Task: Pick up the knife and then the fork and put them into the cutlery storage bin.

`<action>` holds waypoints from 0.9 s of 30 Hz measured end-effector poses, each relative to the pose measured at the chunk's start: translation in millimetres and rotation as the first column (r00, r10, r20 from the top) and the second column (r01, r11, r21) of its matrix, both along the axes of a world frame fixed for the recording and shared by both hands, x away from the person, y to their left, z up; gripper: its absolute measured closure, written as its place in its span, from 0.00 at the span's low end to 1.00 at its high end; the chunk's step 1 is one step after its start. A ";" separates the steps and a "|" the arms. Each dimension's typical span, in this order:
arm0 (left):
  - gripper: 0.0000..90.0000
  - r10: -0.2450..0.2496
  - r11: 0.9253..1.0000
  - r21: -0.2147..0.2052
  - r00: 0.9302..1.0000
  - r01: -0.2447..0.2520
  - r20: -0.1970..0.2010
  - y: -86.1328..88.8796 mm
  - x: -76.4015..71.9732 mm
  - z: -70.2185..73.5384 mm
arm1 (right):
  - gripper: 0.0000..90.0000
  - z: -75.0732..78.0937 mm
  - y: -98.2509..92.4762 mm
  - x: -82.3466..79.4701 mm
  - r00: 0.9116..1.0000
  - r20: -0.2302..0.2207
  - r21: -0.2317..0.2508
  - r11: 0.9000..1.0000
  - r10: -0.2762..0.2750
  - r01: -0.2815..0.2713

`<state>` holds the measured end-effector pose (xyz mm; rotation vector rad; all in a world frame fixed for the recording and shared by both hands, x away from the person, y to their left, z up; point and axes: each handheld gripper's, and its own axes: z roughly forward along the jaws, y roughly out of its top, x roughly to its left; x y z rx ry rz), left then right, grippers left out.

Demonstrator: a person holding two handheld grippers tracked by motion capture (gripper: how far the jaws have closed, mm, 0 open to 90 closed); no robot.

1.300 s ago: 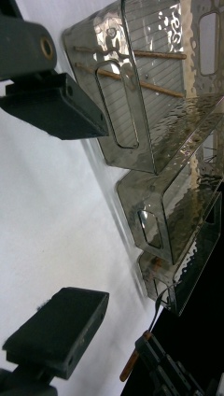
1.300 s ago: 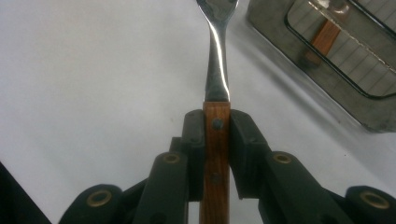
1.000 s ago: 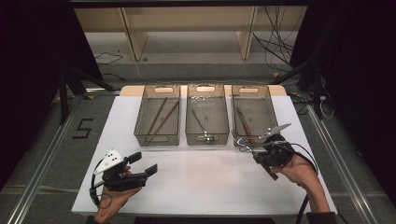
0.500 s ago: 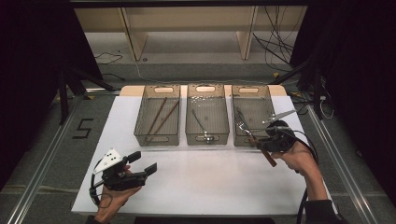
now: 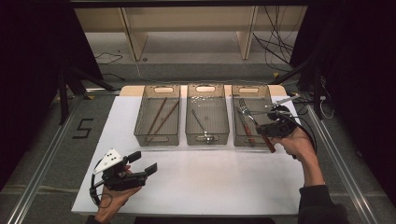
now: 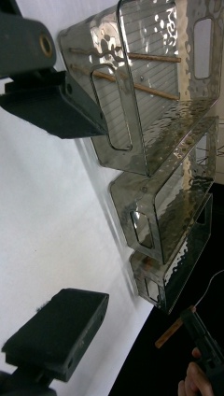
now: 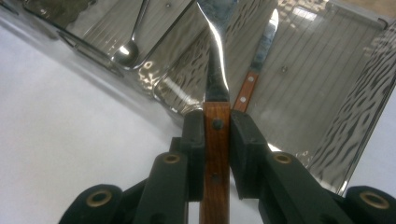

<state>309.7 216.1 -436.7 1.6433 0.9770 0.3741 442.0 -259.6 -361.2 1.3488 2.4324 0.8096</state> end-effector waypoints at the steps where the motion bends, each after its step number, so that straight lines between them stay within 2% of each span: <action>1: 0.18 0.000 1.000 0.000 1.000 0.000 0.000 0.1 0.0 0.0 | 0.86 0.2 0.5 1.7 1.000 0.001 0.002 1.000 -0.004 0.004; 10: 0.18 -0.005 1.000 0.001 1.000 0.005 0.000 -0.4 0.1 0.3 | 0.86 6.4 4.1 14.1 0.999 0.022 0.006 1.000 -0.026 0.026; 27: 0.18 -0.007 1.000 -0.001 1.000 0.007 -0.001 -1.0 0.8 0.1 | 0.86 13.3 6.8 39.1 0.998 0.019 0.018 0.998 -0.066 0.065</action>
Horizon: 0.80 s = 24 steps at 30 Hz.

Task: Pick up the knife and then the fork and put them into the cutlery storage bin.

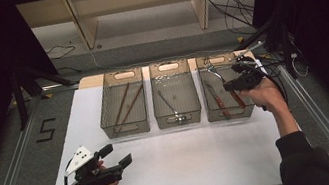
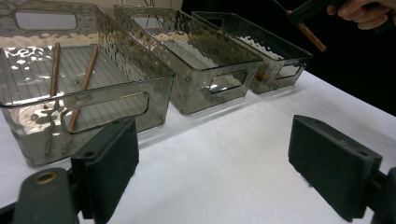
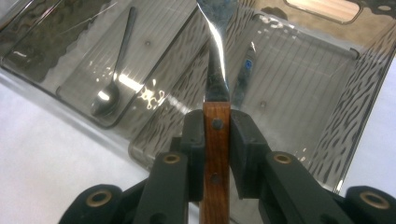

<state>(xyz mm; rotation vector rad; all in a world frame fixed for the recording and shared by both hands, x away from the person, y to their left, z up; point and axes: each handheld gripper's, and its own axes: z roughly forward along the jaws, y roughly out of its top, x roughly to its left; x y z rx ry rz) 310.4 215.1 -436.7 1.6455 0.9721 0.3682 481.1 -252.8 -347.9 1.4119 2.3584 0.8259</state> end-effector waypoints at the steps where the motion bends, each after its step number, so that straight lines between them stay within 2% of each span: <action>1: 0.18 0.000 1.000 0.000 1.000 0.000 0.000 -0.1 0.0 0.0 | 0.86 0.7 0.4 1.5 1.000 -0.001 0.000 1.000 -0.001 0.001; 11: 0.18 -0.002 1.000 0.002 1.000 0.002 -0.001 -0.4 0.0 0.1 | 0.86 4.1 8.1 17.0 1.000 0.004 -0.004 1.000 -0.018 0.018; 19: 0.18 0.001 1.000 -0.002 1.000 -0.001 0.002 0.4 -0.3 0.3 | 0.86 -2.0 12.3 27.5 0.999 -0.013 -0.007 0.999 -0.044 0.044; 24: 0.18 -0.001 1.000 0.001 1.000 0.001 0.003 0.4 -0.3 0.4 | 0.86 -5.1 10.8 31.9 0.998 -0.008 -0.011 0.998 -0.069 0.069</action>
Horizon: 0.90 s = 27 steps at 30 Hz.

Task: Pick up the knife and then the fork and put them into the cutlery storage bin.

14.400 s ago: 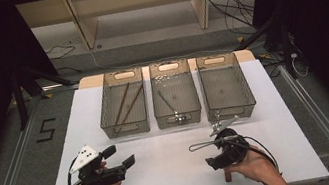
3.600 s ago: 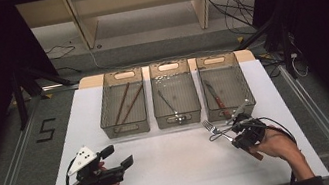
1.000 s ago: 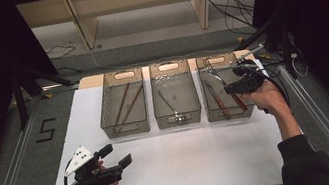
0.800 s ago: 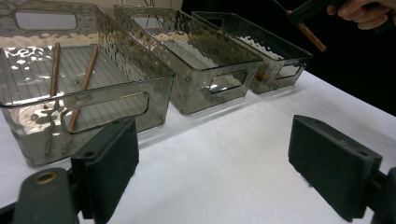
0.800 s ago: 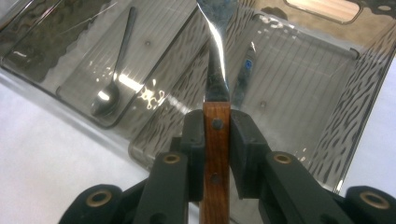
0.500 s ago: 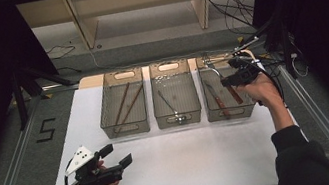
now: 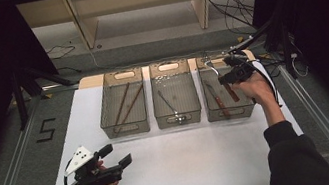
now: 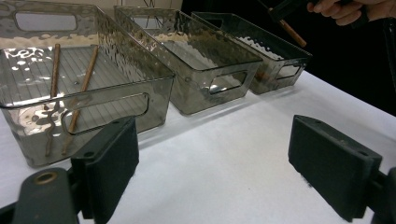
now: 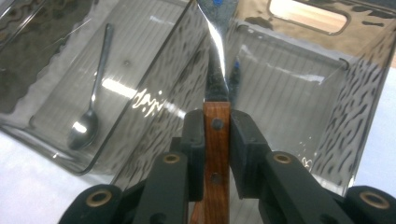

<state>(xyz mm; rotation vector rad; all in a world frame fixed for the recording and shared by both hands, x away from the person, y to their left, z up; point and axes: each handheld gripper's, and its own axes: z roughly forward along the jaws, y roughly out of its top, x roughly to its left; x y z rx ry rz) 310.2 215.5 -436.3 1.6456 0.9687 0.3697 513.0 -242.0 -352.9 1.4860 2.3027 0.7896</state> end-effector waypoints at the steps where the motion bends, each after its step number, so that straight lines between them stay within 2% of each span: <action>1: 0.18 0.000 1.000 0.000 1.000 0.000 0.000 -0.2 0.0 0.0 | 0.86 -0.3 -0.1 0.6 1.000 0.003 0.000 1.000 -0.007 0.007; 5: 0.18 -0.001 1.000 0.001 1.000 0.001 0.000 -0.4 -0.1 0.0 | 0.86 -2.6 -0.1 2.8 1.000 0.012 -0.005 1.000 -0.021 0.021; 19: 0.18 -0.003 1.000 0.000 1.000 0.003 -0.001 -0.4 -0.6 0.0 | 0.86 -15.4 0.4 12.1 0.998 0.001 -0.007 0.998 -0.059 0.059; 27: 0.18 -0.004 1.000 0.000 1.000 0.004 0.000 -0.7 -0.7 0.2 | 0.86 -27.4 -3.9 13.0 0.997 -0.026 -0.007 0.997 -0.075 0.075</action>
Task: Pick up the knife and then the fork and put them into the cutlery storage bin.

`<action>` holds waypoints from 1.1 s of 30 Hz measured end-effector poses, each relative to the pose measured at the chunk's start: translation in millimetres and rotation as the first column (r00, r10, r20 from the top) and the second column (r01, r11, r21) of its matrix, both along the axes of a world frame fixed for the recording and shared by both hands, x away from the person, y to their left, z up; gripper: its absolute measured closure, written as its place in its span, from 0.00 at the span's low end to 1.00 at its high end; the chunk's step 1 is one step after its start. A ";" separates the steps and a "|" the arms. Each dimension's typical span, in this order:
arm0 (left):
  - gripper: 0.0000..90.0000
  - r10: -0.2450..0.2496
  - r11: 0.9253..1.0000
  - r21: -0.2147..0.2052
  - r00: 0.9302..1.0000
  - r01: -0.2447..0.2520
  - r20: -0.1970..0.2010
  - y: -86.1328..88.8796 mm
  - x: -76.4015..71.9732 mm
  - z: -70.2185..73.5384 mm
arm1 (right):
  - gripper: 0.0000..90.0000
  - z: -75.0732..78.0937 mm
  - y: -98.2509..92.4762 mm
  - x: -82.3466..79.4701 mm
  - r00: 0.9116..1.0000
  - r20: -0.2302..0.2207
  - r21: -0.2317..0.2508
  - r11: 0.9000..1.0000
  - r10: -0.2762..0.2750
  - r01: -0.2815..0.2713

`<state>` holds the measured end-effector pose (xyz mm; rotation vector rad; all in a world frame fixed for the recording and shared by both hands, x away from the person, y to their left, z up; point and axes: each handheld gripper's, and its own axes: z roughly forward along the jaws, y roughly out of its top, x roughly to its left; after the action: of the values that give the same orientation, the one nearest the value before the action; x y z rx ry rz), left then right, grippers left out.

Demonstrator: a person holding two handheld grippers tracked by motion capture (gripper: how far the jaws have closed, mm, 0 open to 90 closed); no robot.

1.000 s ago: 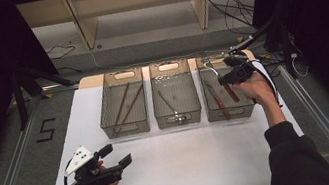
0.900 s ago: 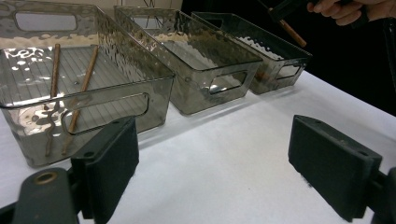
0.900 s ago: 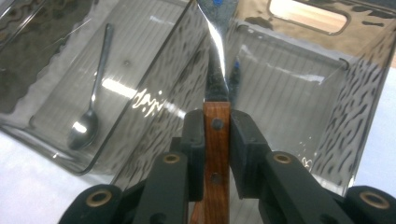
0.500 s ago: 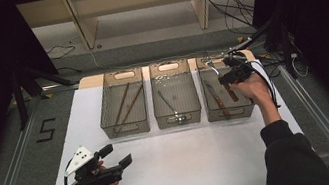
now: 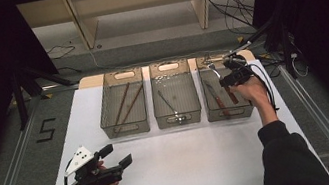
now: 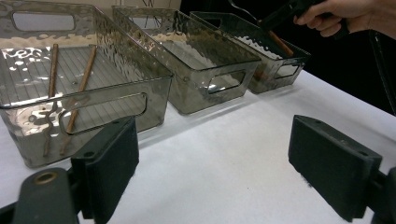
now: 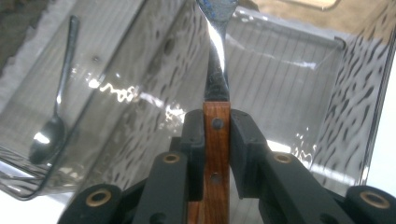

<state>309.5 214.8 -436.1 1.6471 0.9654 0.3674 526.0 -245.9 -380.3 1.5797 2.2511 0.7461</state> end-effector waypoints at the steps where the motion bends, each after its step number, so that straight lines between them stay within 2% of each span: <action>1: 0.18 0.001 1.000 -0.003 1.000 -0.001 0.001 -0.4 0.0 -0.1 | 0.86 -1.9 -1.0 0.1 1.000 -0.006 0.000 1.000 -0.003 0.003; 12: 0.18 0.001 1.000 -0.001 1.000 -0.001 0.000 -0.7 0.2 -0.1 | 0.86 -9.4 -5.3 0.1 0.999 -0.028 0.005 1.000 -0.019 0.020; 15: 0.18 0.000 1.000 0.000 1.000 0.000 0.001 -0.4 0.2 -0.2 | 0.85 -12.7 -5.5 0.5 0.998 -0.048 0.016 0.999 -0.033 0.034; 17: 0.18 0.001 1.000 -0.001 1.000 -0.001 0.001 -0.4 0.1 0.0 | 0.84 -15.3 -4.6 1.1 0.997 -0.058 0.006 0.999 -0.047 0.048; 18: 0.18 0.001 1.000 -0.002 1.000 -0.001 0.000 -0.3 0.0 0.0 | 0.81 -15.7 -5.2 0.8 0.997 -0.051 0.018 0.998 -0.055 0.055; 20: 0.18 0.000 1.000 0.000 1.000 0.000 -0.001 -0.2 0.3 -0.2 | 0.75 -14.2 -6.9 0.3 0.997 -0.059 0.072 0.996 -0.043 0.048; 23: 0.18 -0.001 1.000 0.002 1.000 0.001 0.001 -0.6 0.4 -0.2 | 0.74 -8.4 -6.0 -2.2 0.998 -0.046 0.078 0.996 -0.032 0.036; 26: 0.18 0.000 1.000 0.001 1.000 0.000 0.000 -1.1 0.4 -0.3 | 0.72 -3.2 -6.4 -5.6 1.000 -0.026 0.113 0.993 -0.018 0.020; 33: 0.18 0.000 1.000 0.002 1.000 0.000 0.001 -1.1 0.5 -0.2 | 0.68 2.4 -5.8 -12.7 1.000 -0.007 0.116 0.993 0.012 -0.011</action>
<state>310.0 213.7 -436.3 1.6482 0.9650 0.3689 513.3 -251.7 -377.9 1.6246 2.2619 0.8902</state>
